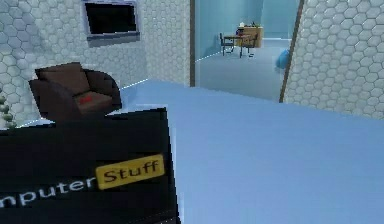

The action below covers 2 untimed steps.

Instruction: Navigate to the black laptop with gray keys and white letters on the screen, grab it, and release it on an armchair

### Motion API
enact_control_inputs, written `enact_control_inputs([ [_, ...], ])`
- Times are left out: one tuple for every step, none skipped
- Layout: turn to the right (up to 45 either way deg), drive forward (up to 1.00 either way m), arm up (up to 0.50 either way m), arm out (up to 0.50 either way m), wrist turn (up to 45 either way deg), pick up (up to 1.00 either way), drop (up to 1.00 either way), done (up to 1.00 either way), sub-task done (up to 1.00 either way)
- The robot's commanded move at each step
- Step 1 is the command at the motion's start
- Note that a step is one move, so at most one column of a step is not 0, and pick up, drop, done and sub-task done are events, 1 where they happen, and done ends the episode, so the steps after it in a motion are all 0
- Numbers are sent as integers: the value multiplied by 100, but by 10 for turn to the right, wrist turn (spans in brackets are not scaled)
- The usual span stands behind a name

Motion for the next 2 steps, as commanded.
enact_control_inputs([
  [180, 0, 0, 0, 0, 0, 0, 0, 0],
  [0, 5, 0, 0, 0, 0, 0, 0, 0],
])
